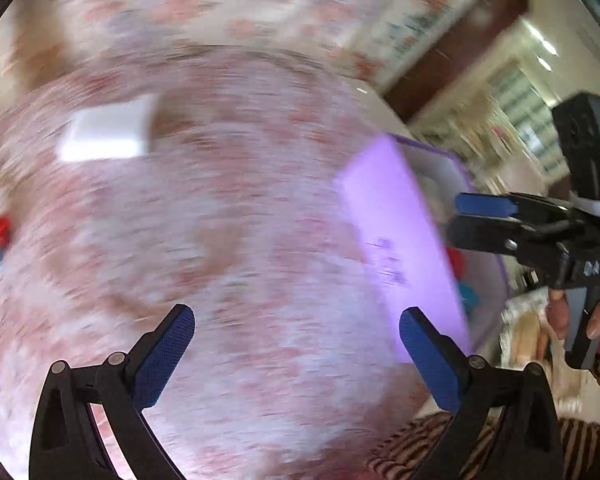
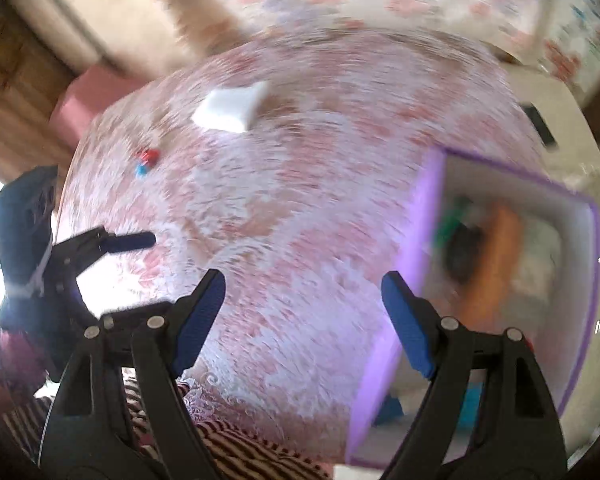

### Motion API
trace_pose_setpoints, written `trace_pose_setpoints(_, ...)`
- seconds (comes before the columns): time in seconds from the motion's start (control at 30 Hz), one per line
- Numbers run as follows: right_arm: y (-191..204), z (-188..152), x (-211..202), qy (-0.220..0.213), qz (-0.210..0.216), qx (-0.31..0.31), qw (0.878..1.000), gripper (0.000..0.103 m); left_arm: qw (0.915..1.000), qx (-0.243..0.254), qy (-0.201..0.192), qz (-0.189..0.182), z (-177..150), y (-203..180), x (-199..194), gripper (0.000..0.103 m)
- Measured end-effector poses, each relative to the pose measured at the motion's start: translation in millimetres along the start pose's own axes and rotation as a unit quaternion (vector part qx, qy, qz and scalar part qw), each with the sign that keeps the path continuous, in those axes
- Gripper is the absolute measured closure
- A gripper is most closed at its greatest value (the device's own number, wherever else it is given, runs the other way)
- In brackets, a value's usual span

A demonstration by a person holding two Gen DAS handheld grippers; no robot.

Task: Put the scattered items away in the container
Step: 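Move both tools back over the bed toward the foam block and red car, then grasp the white foam block with the right tool while the left tool grasps the red toy car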

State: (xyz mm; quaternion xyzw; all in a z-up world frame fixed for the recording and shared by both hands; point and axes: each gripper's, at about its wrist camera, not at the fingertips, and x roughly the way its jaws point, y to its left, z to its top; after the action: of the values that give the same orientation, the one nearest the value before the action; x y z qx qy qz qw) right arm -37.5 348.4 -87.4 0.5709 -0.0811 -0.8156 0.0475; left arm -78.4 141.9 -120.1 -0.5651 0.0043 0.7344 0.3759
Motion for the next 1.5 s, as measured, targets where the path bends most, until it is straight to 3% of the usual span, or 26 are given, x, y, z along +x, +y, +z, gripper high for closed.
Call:
trace_pose_setpoints(0.17,47.2,47.4,44.5,0.020,0.018,-0.099,0.995,0.021,0.9923,-0.102,-0.033,0.062,-12.0,91.4,-23.4,0.000)
trace_pose_setpoints(0.27,75.6,75.9,71.3,0.032,0.029,-0.159,0.986,0.020,0.9852,-0.137,-0.042,0.094,-15.6,135.6,-29.8,0.000)
trace_pose_setpoints(0.53,112.1,151.4,134.6,0.047,0.043,-0.253,0.965,0.020,0.9694,-0.155,-0.067,0.178,0.7,227.8,-33.2,0.000)
trace_pose_setpoints(0.73,127.8,200.6,189.2,0.077,0.054,-0.312,0.946,0.019,0.9688,-0.141,-0.072,0.191,18.2,254.5,-17.1,0.000)
trace_pose_setpoints(1.0,142.4,235.8,243.4,0.117,0.083,-0.364,0.920,0.019,0.9699,-0.122,-0.078,0.196,36.7,269.3,2.4,0.000)
trace_pose_setpoints(1.27,146.3,255.3,277.0,0.159,0.119,-0.382,0.903,0.016,0.9678,-0.125,-0.092,0.198,43.4,278.9,3.2,0.000)
trace_pose_setpoints(1.37,147.8,258.0,284.4,0.172,0.131,-0.391,0.895,0.009,0.9665,-0.128,-0.101,0.198,44.2,281.1,-0.1,0.000)
trace_pose_setpoints(1.5,152.3,259.3,289.8,0.172,0.113,-0.413,0.887,0.008,0.9659,-0.130,-0.104,0.198,42.4,282.4,-1.0,0.000)
